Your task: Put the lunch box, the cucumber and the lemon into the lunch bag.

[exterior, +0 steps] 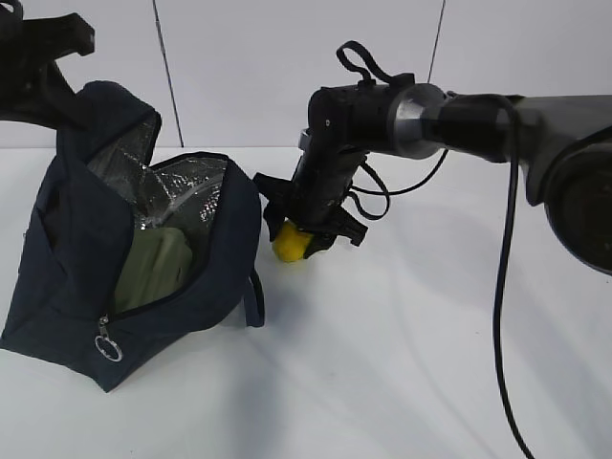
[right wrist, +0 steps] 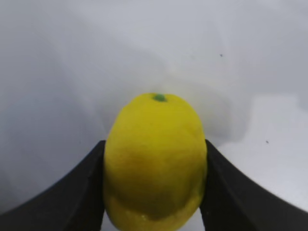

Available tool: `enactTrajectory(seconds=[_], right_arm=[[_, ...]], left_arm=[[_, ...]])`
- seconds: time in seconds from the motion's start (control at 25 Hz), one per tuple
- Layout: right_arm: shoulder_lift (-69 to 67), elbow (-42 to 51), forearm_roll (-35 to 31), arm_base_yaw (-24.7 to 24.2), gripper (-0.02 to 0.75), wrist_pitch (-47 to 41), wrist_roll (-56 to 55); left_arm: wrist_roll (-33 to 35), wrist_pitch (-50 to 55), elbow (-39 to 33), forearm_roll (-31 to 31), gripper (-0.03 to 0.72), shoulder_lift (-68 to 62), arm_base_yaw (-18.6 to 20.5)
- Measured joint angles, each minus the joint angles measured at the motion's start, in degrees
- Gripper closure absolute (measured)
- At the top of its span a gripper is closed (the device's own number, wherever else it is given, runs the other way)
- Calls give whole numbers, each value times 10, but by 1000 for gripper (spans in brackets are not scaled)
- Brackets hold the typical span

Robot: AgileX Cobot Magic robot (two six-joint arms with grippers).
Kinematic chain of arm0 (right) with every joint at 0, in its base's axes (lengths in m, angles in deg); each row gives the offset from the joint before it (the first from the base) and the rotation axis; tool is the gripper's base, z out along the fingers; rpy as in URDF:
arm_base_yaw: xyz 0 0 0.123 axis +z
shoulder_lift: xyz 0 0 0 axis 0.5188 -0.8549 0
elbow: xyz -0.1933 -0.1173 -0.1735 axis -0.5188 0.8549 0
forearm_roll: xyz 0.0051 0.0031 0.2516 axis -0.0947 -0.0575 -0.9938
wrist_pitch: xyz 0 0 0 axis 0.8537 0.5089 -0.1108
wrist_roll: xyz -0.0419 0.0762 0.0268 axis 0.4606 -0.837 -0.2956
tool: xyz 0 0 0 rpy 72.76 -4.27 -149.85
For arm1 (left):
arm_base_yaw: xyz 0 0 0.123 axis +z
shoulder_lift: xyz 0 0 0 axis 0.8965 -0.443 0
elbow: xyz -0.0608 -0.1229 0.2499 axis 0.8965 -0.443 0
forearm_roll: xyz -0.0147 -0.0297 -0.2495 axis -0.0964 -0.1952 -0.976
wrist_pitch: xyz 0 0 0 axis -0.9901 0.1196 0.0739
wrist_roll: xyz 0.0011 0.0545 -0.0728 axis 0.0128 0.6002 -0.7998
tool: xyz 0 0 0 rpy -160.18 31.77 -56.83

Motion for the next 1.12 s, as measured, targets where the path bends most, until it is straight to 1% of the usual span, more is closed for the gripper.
enactTrajectory(seconds=[0.16, 0.32, 0.48, 0.6, 0.68, 0.8, 1.04, 1.12], right_arm=[[0, -18, 20, 0, 335, -42, 1], [0, -67, 73, 0, 335, -107, 6], [0, -131, 134, 0, 336, -189, 42], [0, -175, 172, 0, 337, -207, 78], [0, -200, 172, 0, 337, -208, 129], [3, -229, 146, 0, 337, -212, 184], [38, -241, 77, 0, 337, -218, 216], [50, -242, 37, 0, 337, -220, 226]], left_arm=[[0, 0, 0, 0, 693, 0, 0], [1, 0, 0, 0, 693, 0, 0], [1, 0, 0, 0, 693, 0, 0], [1, 0, 0, 1, 693, 0, 0], [1, 0, 0, 1, 693, 0, 0], [1, 0, 0, 1, 693, 0, 0], [1, 0, 0, 3, 693, 0, 0], [1, 0, 0, 3, 693, 0, 0]])
